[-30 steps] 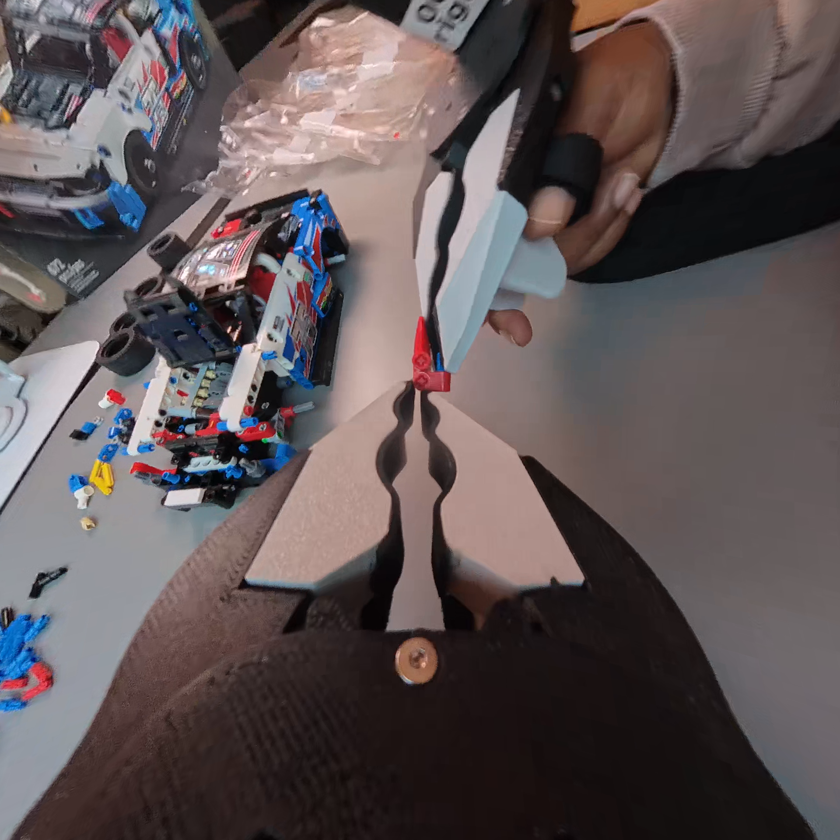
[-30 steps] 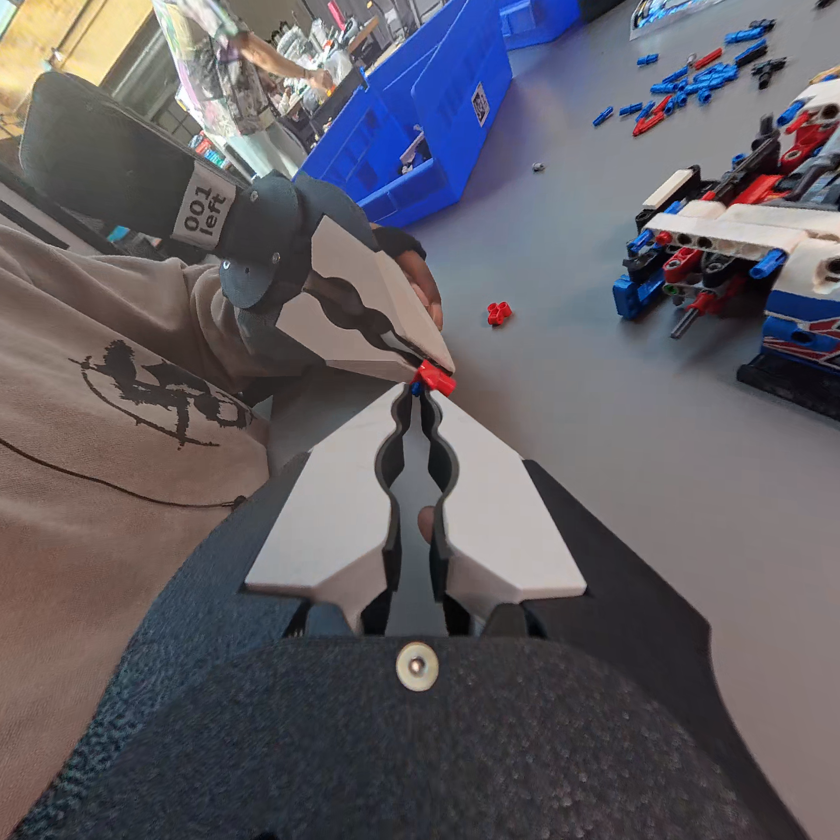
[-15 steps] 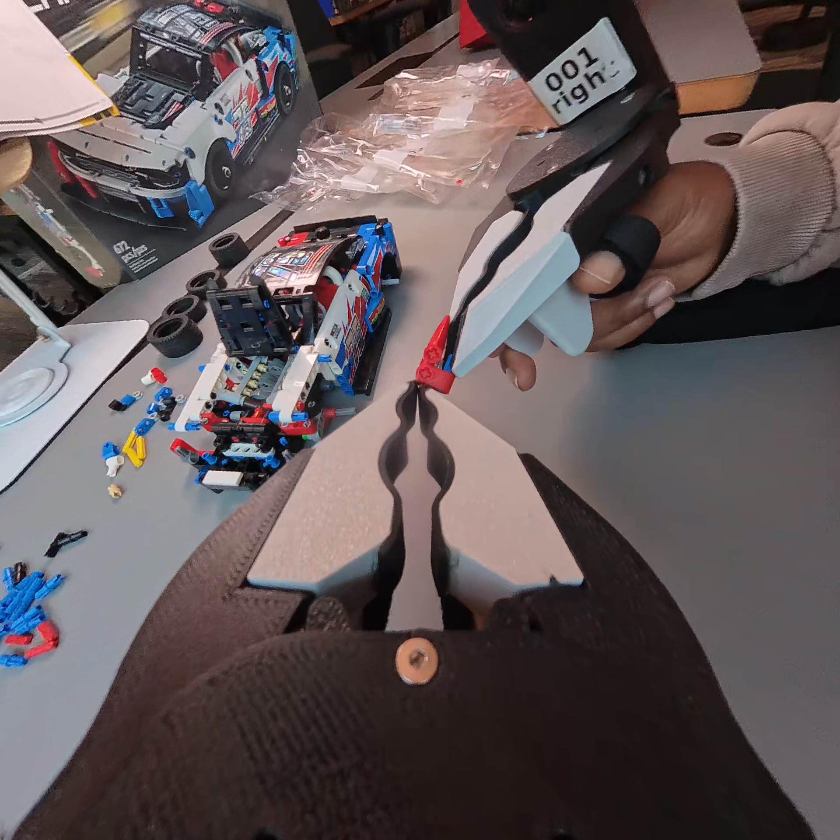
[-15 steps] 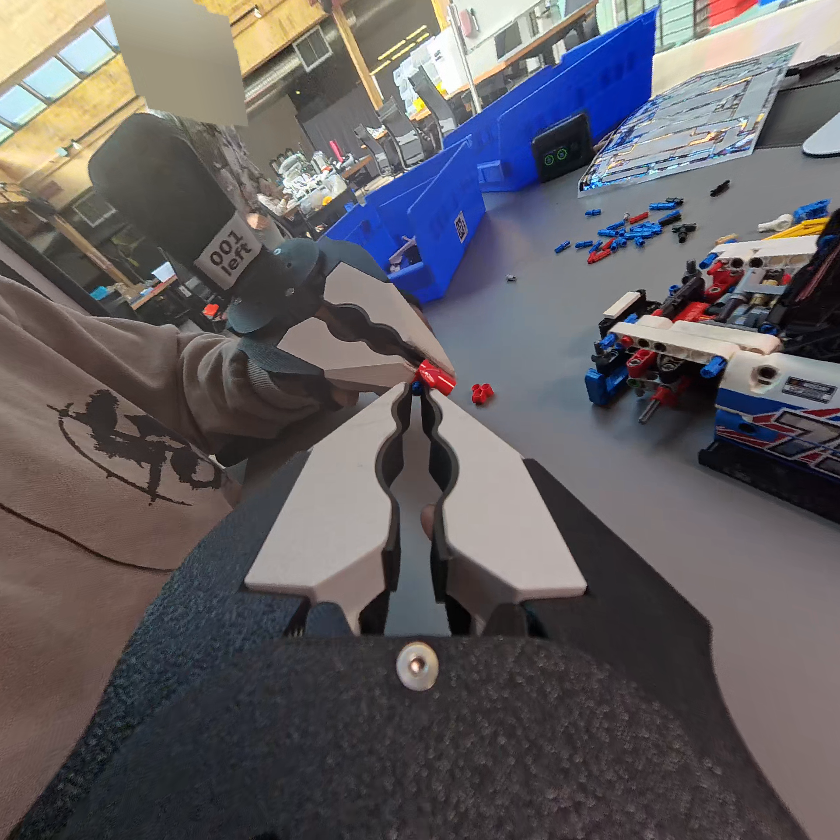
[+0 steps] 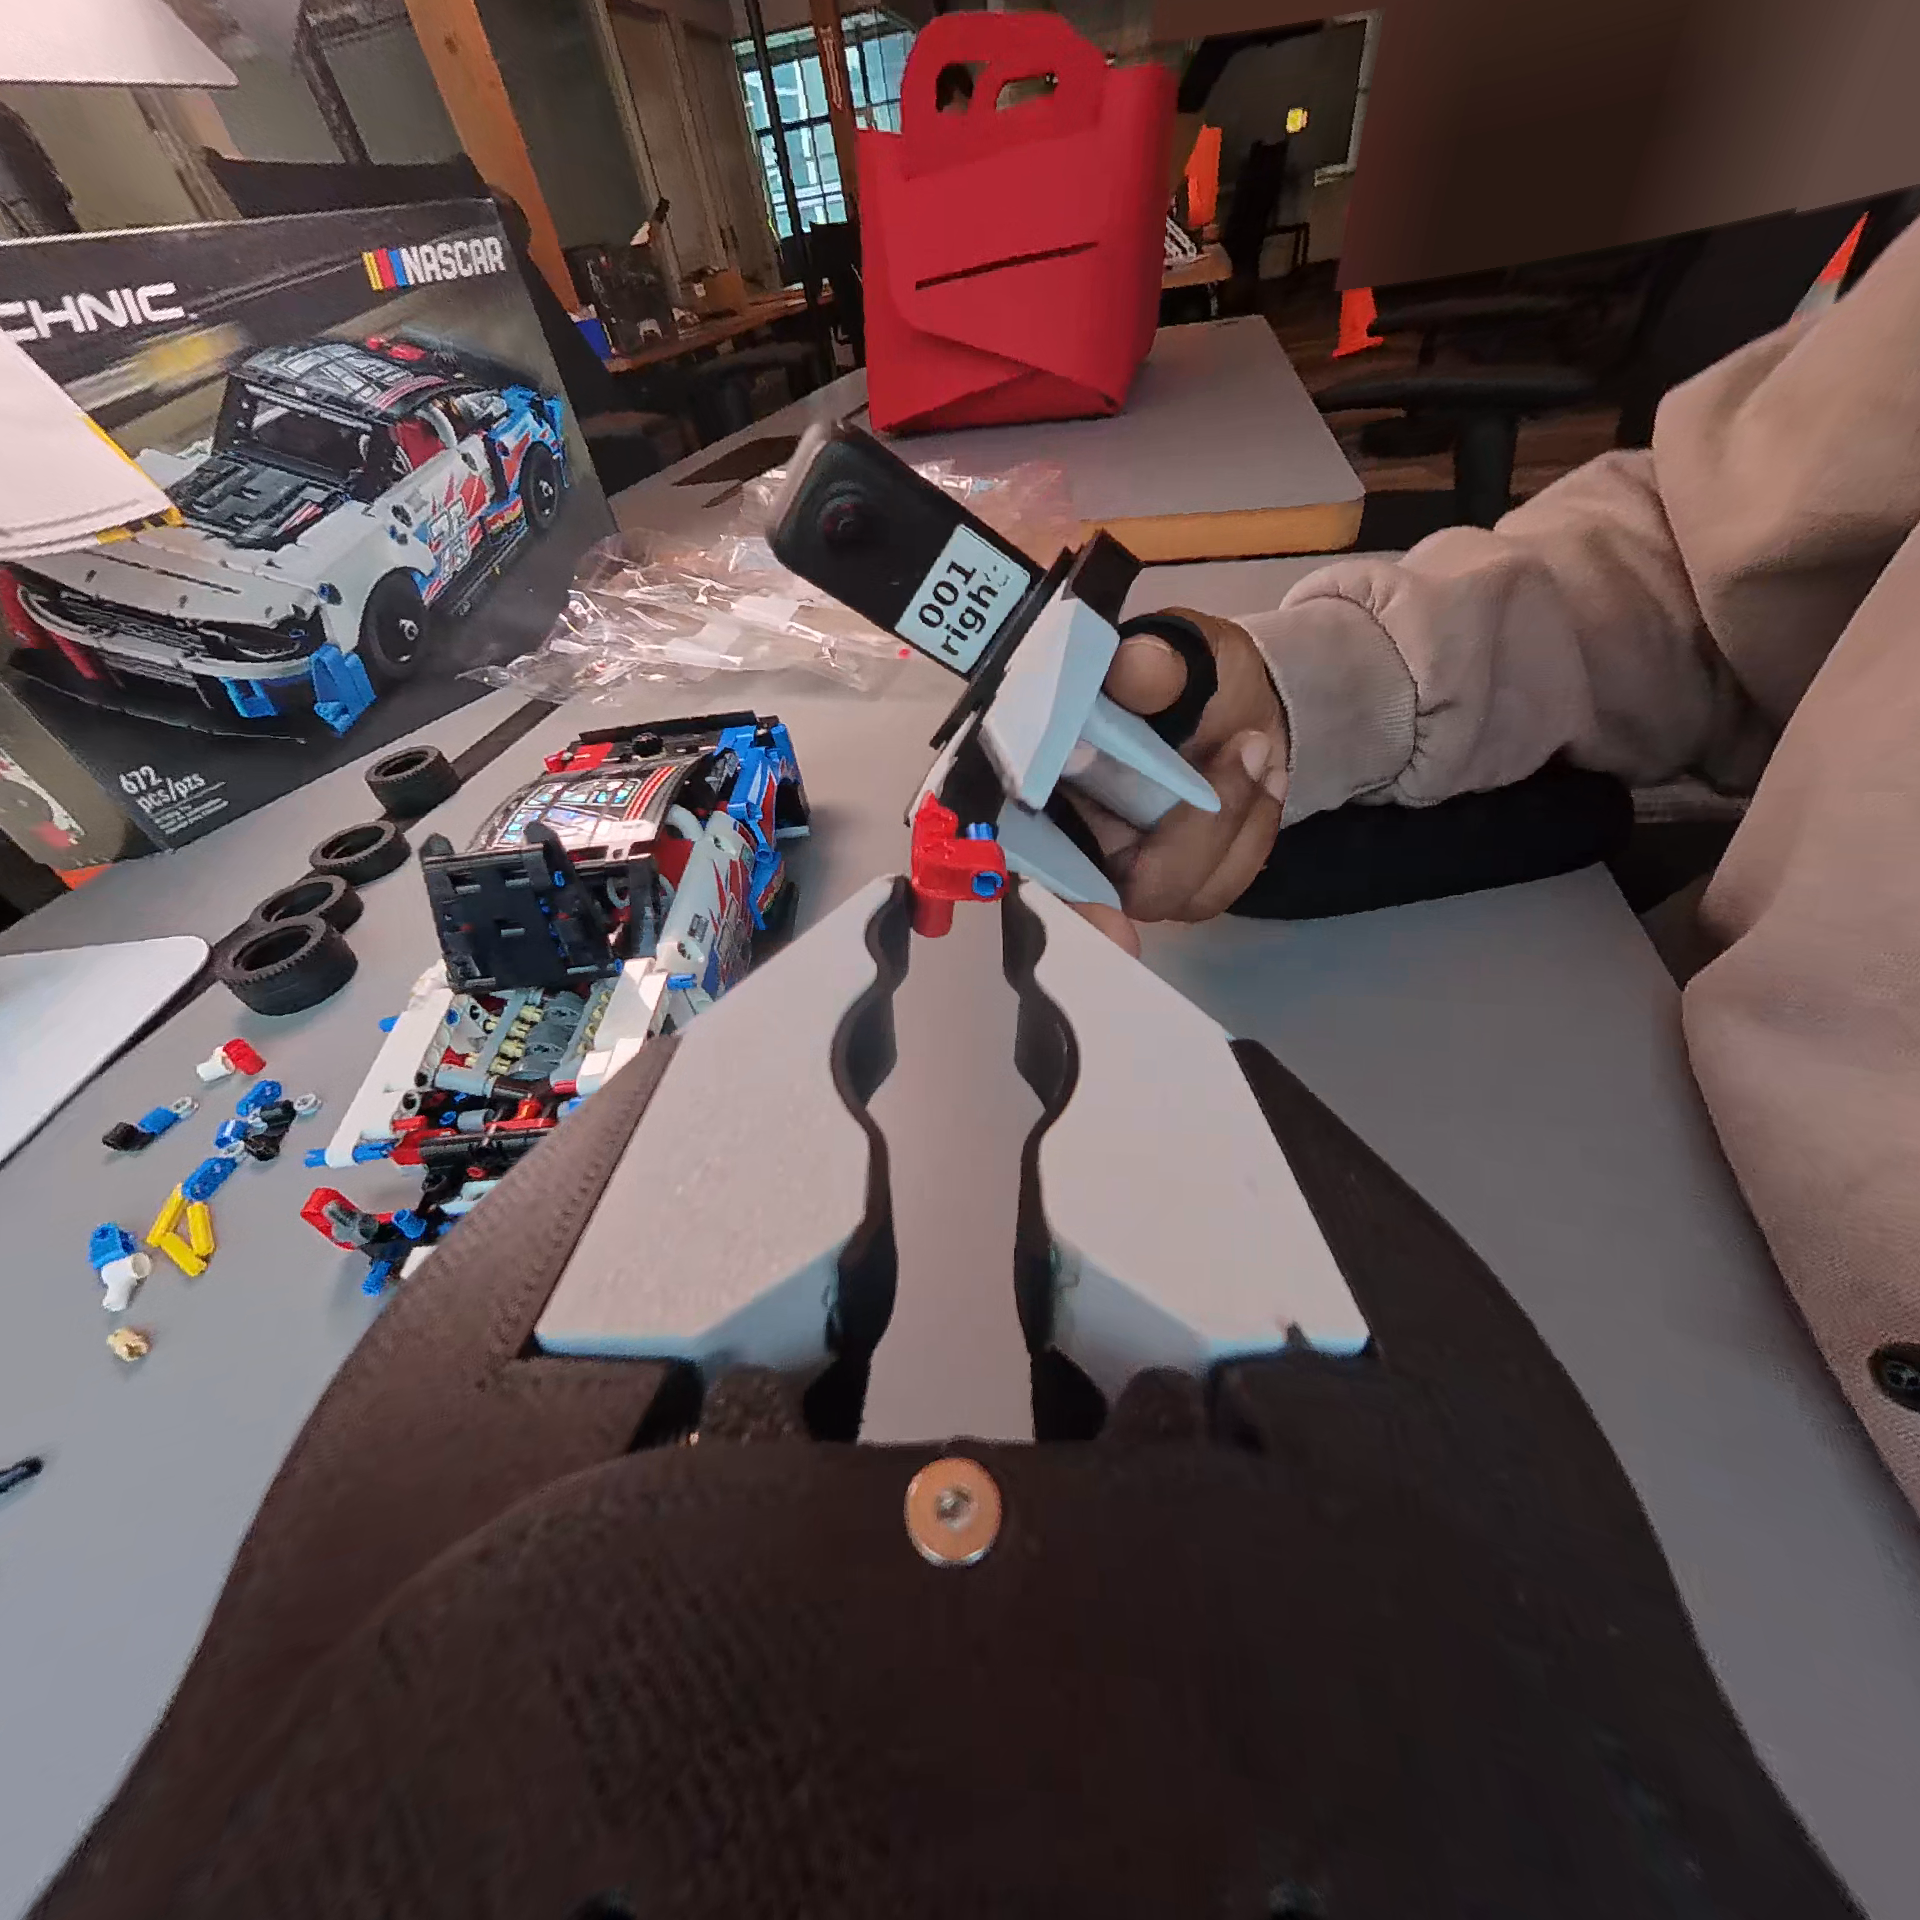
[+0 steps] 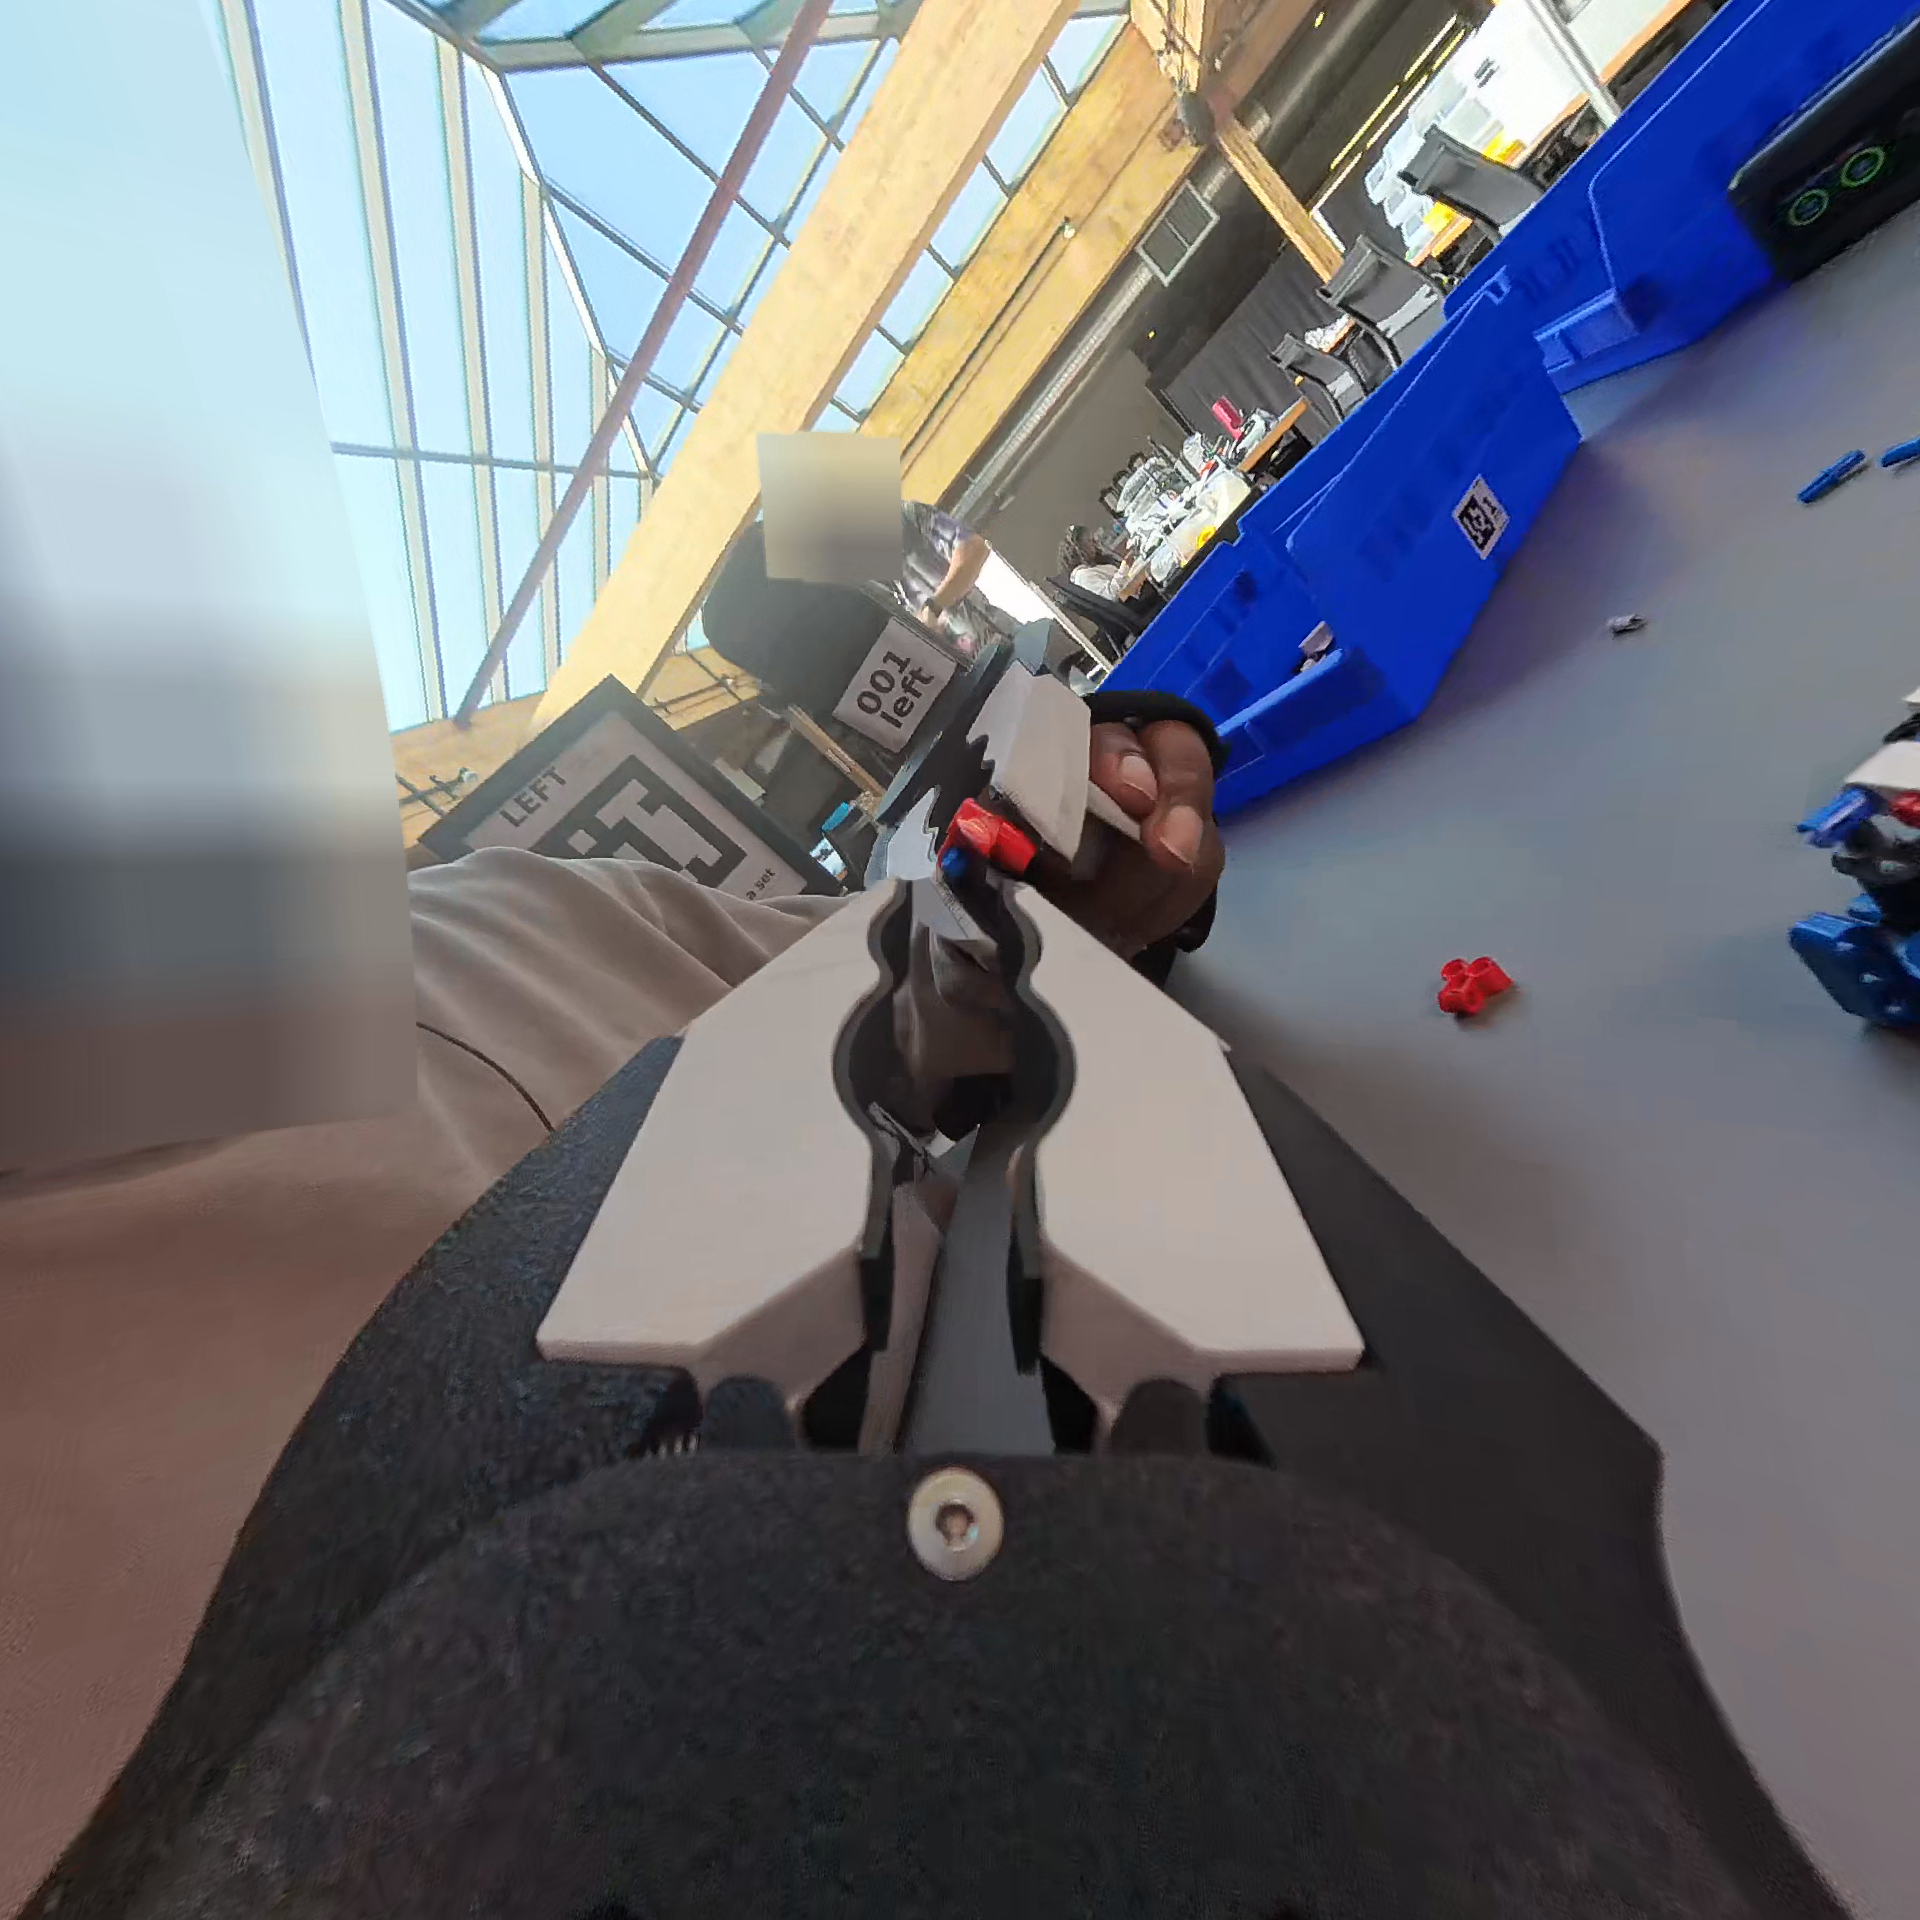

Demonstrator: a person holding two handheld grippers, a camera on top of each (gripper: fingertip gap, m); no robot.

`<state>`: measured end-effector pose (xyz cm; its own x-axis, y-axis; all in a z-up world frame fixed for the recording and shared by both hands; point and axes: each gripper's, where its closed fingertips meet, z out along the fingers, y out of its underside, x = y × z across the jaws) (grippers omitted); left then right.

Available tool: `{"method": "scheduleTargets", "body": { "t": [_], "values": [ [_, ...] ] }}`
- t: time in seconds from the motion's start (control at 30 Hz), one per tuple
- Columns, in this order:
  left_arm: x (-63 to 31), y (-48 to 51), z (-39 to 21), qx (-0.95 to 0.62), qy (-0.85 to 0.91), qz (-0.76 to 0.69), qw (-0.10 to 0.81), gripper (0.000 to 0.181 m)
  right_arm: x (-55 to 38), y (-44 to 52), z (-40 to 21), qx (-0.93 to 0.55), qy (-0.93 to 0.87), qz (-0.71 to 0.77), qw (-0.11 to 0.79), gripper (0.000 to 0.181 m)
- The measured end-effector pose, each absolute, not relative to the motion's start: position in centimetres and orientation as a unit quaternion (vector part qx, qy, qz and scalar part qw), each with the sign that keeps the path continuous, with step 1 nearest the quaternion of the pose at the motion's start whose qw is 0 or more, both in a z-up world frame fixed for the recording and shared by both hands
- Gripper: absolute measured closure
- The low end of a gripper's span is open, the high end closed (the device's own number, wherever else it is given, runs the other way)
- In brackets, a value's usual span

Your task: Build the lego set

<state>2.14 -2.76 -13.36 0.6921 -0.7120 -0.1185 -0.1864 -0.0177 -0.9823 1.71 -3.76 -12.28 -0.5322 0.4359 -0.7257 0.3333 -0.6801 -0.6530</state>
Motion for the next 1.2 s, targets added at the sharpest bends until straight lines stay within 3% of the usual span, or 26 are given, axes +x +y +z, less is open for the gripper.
{"method": "scheduleTargets", "body": {
  "t": [0.1, 0.27, 0.37, 0.5, 0.77, 0.9, 1.2],
  "values": [
    [1.0, -2.3, -12.8, -0.694, 0.256, -0.294, 0.605, 0.167, 2.3, -1.8, -11.6, -0.478, -0.413, 0.766, 0.116, 0.160],
    [0.0, -1.7, -12.6, -0.698, 0.176, -0.383, 0.579, 0.168, 2.4, 0.4, -11.4, -0.456, -0.511, 0.616, 0.389, 0.162],
    [0.0, -1.6, -12.7, -0.699, 0.160, -0.401, 0.570, 0.168, 2.2, 0.2, -11.2, -0.433, -0.536, 0.564, 0.455, 0.167],
    [-0.7, -0.8, -13.3, -0.713, 0.134, -0.365, 0.583, 0.168, 1.5, -0.6, -11.0, -0.445, -0.535, 0.544, 0.468, 0.168],
    [-1.2, 0.7, -14.7, -0.742, 0.174, -0.158, 0.628, 0.168, -1.6, -1.1, -12.1, -0.569, -0.452, 0.537, 0.428, 0.159],
    [-1.3, 0.7, -14.7, -0.742, 0.196, -0.086, 0.635, 0.169, -2.1, -0.6, -12.9, -0.591, -0.451, 0.504, 0.439, 0.167],
    [-1.8, 0.8, -14.6, -0.741, 0.202, -0.038, 0.639, 0.169, -2.5, -0.6, -12.9, -0.597, -0.452, 0.481, 0.457, 0.168]
  ]
}}
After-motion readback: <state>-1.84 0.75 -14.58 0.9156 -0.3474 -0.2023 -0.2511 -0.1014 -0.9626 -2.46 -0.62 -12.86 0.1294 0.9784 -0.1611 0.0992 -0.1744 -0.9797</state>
